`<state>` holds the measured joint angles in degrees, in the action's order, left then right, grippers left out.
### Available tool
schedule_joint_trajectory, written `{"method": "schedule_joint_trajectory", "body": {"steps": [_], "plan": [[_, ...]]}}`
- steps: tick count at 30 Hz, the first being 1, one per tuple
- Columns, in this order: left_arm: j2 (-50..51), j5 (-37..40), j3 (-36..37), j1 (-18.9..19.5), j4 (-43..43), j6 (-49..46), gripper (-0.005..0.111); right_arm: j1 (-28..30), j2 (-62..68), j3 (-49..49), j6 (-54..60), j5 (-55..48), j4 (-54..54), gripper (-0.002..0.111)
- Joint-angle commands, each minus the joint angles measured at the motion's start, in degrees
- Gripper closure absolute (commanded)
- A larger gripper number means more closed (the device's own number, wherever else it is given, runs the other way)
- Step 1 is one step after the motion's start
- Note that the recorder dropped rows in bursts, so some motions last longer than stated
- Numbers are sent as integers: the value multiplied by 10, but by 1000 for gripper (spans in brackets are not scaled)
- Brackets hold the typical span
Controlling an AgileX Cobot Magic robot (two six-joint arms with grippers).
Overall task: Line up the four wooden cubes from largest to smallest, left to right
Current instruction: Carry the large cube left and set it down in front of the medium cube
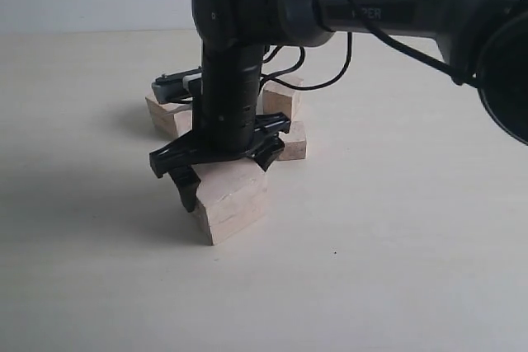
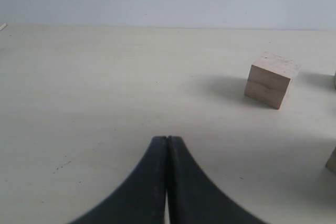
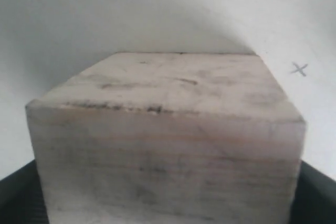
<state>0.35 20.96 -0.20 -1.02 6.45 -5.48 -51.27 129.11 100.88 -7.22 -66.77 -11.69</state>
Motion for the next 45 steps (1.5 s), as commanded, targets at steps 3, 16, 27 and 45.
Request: {"method": "schedule_joint_trajectory", "body": {"steps": [3, 16, 27, 45], "plan": [[-3, -6, 2, -2, -1, 0, 107, 0, -40, 2, 151, -8, 3, 108], [-3, -6, 2, -2, -1, 0, 107, 0, -70, 2, 412, 84, 18, 108], [-3, -6, 2, -2, -1, 0, 107, 0, -60, 2, 641, 147, 18, 108], [-3, -6, 2, -2, -1, 0, 107, -37, -5, 2, 532, 204, 101, 108]]}}
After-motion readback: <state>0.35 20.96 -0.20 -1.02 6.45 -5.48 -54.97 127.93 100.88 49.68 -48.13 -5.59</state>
